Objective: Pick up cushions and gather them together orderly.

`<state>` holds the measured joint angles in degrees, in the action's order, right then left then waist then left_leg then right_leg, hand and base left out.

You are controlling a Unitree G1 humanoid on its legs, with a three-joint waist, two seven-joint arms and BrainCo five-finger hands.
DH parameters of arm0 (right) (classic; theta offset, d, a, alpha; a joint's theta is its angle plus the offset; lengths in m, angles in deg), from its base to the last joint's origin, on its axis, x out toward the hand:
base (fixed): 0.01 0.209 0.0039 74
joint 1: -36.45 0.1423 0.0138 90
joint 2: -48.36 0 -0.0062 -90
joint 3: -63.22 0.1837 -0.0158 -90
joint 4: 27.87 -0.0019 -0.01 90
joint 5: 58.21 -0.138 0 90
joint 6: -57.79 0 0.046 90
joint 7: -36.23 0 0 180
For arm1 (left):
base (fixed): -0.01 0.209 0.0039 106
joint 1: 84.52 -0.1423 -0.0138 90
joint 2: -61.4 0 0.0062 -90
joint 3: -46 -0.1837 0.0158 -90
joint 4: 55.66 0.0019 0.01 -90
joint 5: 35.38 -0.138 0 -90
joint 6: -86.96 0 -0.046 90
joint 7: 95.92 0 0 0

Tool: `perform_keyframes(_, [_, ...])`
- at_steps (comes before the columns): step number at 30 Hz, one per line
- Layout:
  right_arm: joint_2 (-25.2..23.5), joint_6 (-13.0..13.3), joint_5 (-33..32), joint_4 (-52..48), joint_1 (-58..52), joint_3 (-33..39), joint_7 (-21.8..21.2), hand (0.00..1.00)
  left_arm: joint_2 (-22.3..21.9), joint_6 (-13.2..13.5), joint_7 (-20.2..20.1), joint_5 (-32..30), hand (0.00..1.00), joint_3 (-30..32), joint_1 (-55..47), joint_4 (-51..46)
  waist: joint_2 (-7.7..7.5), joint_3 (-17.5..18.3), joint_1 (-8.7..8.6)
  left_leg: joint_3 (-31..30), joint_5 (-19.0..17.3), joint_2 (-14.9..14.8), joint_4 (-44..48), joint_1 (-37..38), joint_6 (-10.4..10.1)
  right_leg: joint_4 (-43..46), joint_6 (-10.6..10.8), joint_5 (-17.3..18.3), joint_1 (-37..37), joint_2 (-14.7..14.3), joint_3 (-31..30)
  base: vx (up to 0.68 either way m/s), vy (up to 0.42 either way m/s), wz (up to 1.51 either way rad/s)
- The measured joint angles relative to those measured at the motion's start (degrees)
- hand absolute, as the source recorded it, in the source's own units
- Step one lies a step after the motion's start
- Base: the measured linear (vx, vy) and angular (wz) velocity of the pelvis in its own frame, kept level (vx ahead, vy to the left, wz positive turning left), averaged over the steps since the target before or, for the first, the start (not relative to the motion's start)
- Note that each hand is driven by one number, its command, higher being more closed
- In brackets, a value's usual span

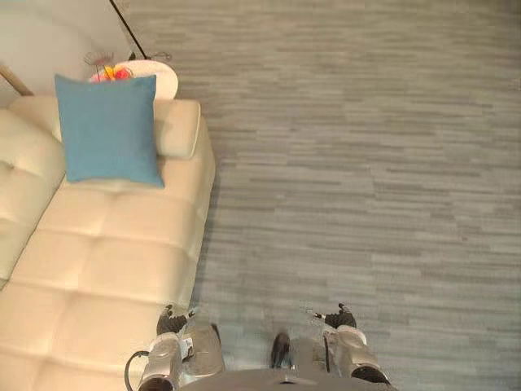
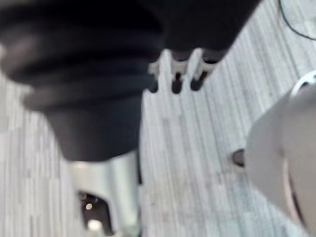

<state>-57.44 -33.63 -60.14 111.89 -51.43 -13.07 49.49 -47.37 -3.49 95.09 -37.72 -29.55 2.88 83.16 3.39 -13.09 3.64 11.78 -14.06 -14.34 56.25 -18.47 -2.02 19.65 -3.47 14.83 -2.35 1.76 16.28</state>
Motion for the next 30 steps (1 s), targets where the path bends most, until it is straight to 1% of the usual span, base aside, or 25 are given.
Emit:
perform_keyframes(2, [0.03, -0.04, -0.07, 0.02, -0.07, -0.02, 0.02, 0.00, -0.17, 0.33, -0.05, 0.01, 0.00, -0.20, -0.04, -0.47, 0.21, 0.11, 0.46, 2.21, -0.13, 1.97, -9.87, -2.19, 0.13, -3.05, 1.09, 0.09, 3.10, 0.28, -0.25, 0.38, 0.100, -0.06])
perform_keyframes(3, [0.02, -0.04, -0.05, 0.26, 0.03, 0.63, 0.07, 0.00, -0.55, 0.64, -0.10, 0.01, 0.00, -0.16, -0.01, -0.60, 0.03, 0.12, 1.43, 3.63, 1.64, 4.75, -23.54, -2.50, -0.79, -5.24, 2.53, 0.37, 5.69, 1.03, -0.63, 0.54, 0.182, -0.11])
perform_keyframes(4, [0.26, -0.01, -0.02, 0.50, 0.03, 1.04, 0.27, 0.00, -0.70, 0.69, -0.12, -0.01, 0.00, -0.48, -0.14, -0.47, 0.38, 0.41, 1.83, 3.98, 5.54, 6.39, -34.35, -1.92, -1.72, -7.03, 3.61, 1.24, 7.54, 1.02, -0.90, 0.54, 0.206, -0.31])
perform_keyframes(5, [0.68, -0.10, 0.00, 1.11, 0.14, 0.94, 0.58, 0.00, -0.63, 0.98, -0.19, 0.27, 0.00, -0.54, -0.18, -0.30, 0.21, 0.76, 2.84, 3.69, 12.92, 7.41, -37.83, -0.73, -0.07, -8.23, 4.63, 1.84, 9.12, 1.06, -2.33, 0.39, 0.168, -0.35])
perform_keyframes(6, [0.69, -0.11, 0.02, 1.55, 0.30, 0.90, 0.66, 0.00, -0.31, 1.14, -0.21, 0.27, 0.00, -0.53, -0.15, -0.20, -0.52, 1.11, 3.23, 3.94, 13.22, 8.19, -37.96, -0.29, 2.75, -9.07, 4.88, 1.93, 9.71, 1.44, -3.47, 0.42, 0.153, -0.30])
perform_keyframes(7, [0.19, -0.10, 0.13, 2.65, 0.45, 0.36, 0.63, 0.00, 0.56, 1.20, -0.26, 0.04, 0.00, -0.43, -0.13, 0.03, -2.18, 2.36, 2.90, 4.16, 10.53, 9.76, -36.53, -0.73, 3.97, -10.04, 5.07, 1.25, 10.22, 2.83, -4.87, 0.67, 0.237, -0.12])
perform_keyframes(8, [0.14, -0.18, 0.15, 2.98, 0.71, 0.31, 0.59, 0.00, 1.18, 1.40, -0.54, 0.06, 0.00, 0.39, -0.05, 0.09, -2.89, 2.43, 2.70, 4.29, 7.59, 9.79, -32.21, -1.04, 5.76, -7.05, 6.12, 0.50, 10.02, 3.91, -7.24, 0.56, 0.188, -0.02])
perform_keyframes(9, [0.22, -0.19, 0.14, 3.02, 0.56, 0.33, 0.60, 0.00, 1.18, 1.43, -0.60, 0.05, 0.00, 0.50, -0.02, 0.26, -3.04, 2.51, 2.75, 4.38, 6.32, 9.71, -30.86, -0.82, 5.99, -4.25, 6.22, 0.56, 9.56, 4.15, -8.42, 0.55, 0.221, -0.10])
perform_keyframes(10, [0.27, -0.21, 0.18, 3.13, 0.15, 0.41, 0.59, 0.00, 1.57, 1.52, -0.55, 0.08, 0.00, 0.40, 0.01, 1.02, -3.56, 2.76, 2.77, 5.18, 3.95, 9.93, -29.50, 1.05, 6.42, 5.63, 7.77, 0.29, 6.37, 5.11, -10.25, 0.51, 0.182, -0.15])
perform_keyframes(11, [0.29, -0.19, 0.37, 3.18, 0.23, 0.00, 0.49, 0.00, 2.76, 1.48, -0.58, -0.03, 0.00, -0.36, 0.03, 2.31, -3.77, 2.67, 2.29, 5.30, 1.50, 10.38, -29.58, 4.26, 6.57, 20.19, 13.60, -3.22, 1.44, 6.46, -11.44, 0.51, 0.182, -0.07])
perform_keyframes(12, [0.21, -0.17, 0.77, 3.18, 0.11, -0.20, 0.43, 0.00, 3.13, 1.35, -0.60, -0.06, 0.00, -1.22, 0.09, 3.04, -3.92, 2.67, 1.72, 4.92, 0.83, 10.75, -29.58, 5.52, 6.67, 25.93, 15.75, -4.12, -0.51, 6.98, -11.97, 0.58, 0.116, 0.25])
perform_keyframes(13, [0.18, -0.18, 1.91, 2.82, -0.98, -0.45, 0.20, 0.00, 4.05, 0.72, -0.61, -0.14, 0.00, -2.32, 0.17, 4.25, -4.29, 2.63, 0.70, 3.67, -0.03, 11.66, -29.78, 9.07, 7.38, 36.87, 16.51, -4.52, -4.12, 8.07, -11.99, 0.46, 0.022, 0.45])
perform_keyframes(15, [0.38, -0.18, 2.23, 2.71, -2.27, -0.54, -0.19, 0.00, 3.97, 0.30, -0.43, -0.12, 0.00, -2.25, 0.08, 4.57, -4.15, 2.68, 0.81, 2.03, -0.20, 12.28, -32.19, 13.70, 7.53, 41.61, 13.69, -3.17, -6.90, 9.19, -9.20, 0.46, -0.011, 0.42])
perform_keyframes(16, [0.37, -0.11, 2.22, 0.89, -3.22, -0.51, -0.21, 0.00, 3.83, 0.05, -0.21, -0.12, 0.00, -2.22, -0.43, 4.58, -4.03, 3.19, 0.73, 0.50, -0.56, 12.21, -35.30, 16.72, 6.89, 40.97, 11.36, -1.81, -10.05, 9.84, -6.12, 0.34, -0.082, 0.45])
perform_keyframes(18, [0.38, 0.33, 2.21, 0.35, -3.41, -0.36, -0.22, 0.00, 3.62, -0.27, -0.18, -0.07, 0.00, -2.21, -0.44, 4.73, -3.87, 3.10, 0.45, -1.39, -1.29, 11.97, -38.06, 19.57, 5.58, 35.67, 9.37, -0.08, -12.77, 10.09, -4.14, 0.35, -0.141, 0.56])
perform_keyframes(19, [0.33, 0.17, 2.19, 0.76, -3.76, -0.07, -0.24, 0.00, 3.23, -0.40, -0.15, 0.02, 0.00, -2.16, -0.40, 4.70, -4.07, 3.13, 0.37, -3.42, -1.44, 11.56, -40.02, 21.52, 5.15, 26.79, 8.85, 0.92, -13.92, 9.47, -4.03, 0.27, -0.181, 0.55])
perform_keyframes(20, [0.39, 0.17, 2.18, 0.61, -3.94, 0.03, -0.23, 0.00, 3.07, -0.40, -0.13, 0.03, 0.00, -2.18, -0.34, 4.67, -3.97, 3.10, 0.20, -4.30, -1.67, 11.18, -40.47, 22.06, 4.57, 22.98, 8.83, 0.84, -14.15, 8.77, -4.53, 0.31, -0.259, 0.74])
perform_keyframes(22, [0.41, 0.08, 2.14, 0.70, -3.64, 0.05, -0.22, 0.00, 3.03, -0.41, -0.10, 0.03, 0.00, -2.18, -0.41, 4.90, -4.06, 3.13, -0.66, -7.67, -3.23, 9.47, -41.35, 23.19, 1.11, 6.33, 9.49, -3.25, -14.76, 5.87, -9.54, 0.28, -0.313, 0.73])
perform_keyframes(23, [0.33, -0.02, 2.06, 0.76, -4.17, 0.16, -0.22, 0.00, 3.21, -0.40, -0.06, 0.19, 0.00, -2.02, -0.40, 5.06, -4.66, 3.05, -0.64, -9.37, -4.20, 9.40, -41.30, 23.32, -0.59, 0.04, 10.18, -10.05, -14.23, 5.74, -11.44, 0.30, -0.351, 0.72])
perform_keyframes(24, [0.56, -0.07, 1.63, 0.92, -4.48, 1.19, -0.19, 0.00, 2.83, -0.50, -0.01, 0.43, 0.00, -1.56, -0.17, 6.32, -3.74, 3.34, -0.61, -11.49, -4.86, 8.19, -41.49, 24.15, -1.67, -0.45, 9.47, -12.12, -12.60, 4.52, -9.99, 0.37, -0.379, 0.68])
perform_keyframes(25, [1.04, -0.06, 1.63, 0.71, -3.97, 2.74, -0.09, 0.00, 1.57, -0.40, -0.06, 0.51, 0.00, -0.50, -0.18, 6.13, -2.50, 3.32, -0.33, -12.60, -3.03, 7.76, -42.55, 24.60, -1.62, 3.46, 8.38, -9.10, -13.15, 4.30, -9.08, 0.30, -0.302, 0.50])
perform_keyframes(27, [1.10, -0.09, 1.65, 0.73, -4.21, 2.72, -0.12, 0.00, 0.96, -0.39, 0.04, 0.47, 0.00, 0.68, -0.40, 6.24, -2.05, 3.39, -0.41, -14.66, -2.22, 7.66, -43.29, 26.20, -2.45, 8.91, 7.29, -4.47, -13.78, 5.24, -7.56, 0.27, -0.269, 0.54])
perform_keyframes(28, [1.25, 0.00, 1.51, 0.65, -4.23, 2.67, -0.16, 0.00, 0.26, -0.35, 0.12, 0.46, 0.00, 1.76, -0.75, 6.17, -1.85, 3.57, -0.48, -15.54, -2.18, 6.92, -39.65, 24.72, -2.85, 10.15, 6.75, -1.80, -12.71, 5.58, -5.62, 0.32, -0.293, 0.68])
perform_keyframes(29, [1.28, 0.01, 1.48, 0.63, -4.23, 2.54, -0.16, 0.00, 0.10, -0.35, 0.13, 0.47, 0.00, 2.00, -0.72, 5.99, -1.67, 3.60, -0.57, -15.98, -2.29, 6.69, -35.78, 22.64, -3.05, 9.87, 6.58, -1.47, -11.87, 5.89, -4.36, 0.31, -0.252, 0.86])
perform_keyframes(30, [1.42, 0.05, 1.39, 0.49, -4.12, 2.20, -0.14, 0.00, -0.34, -0.32, 0.13, 0.50, 0.00, 2.90, -0.55, 5.30, -1.11, 3.67, -0.52, -16.28, -1.33, 5.91, -25.50, 17.08, -4.82, 8.65, 6.10, -1.11, -9.90, 5.98, -2.15, 0.23, -0.144, 0.98])
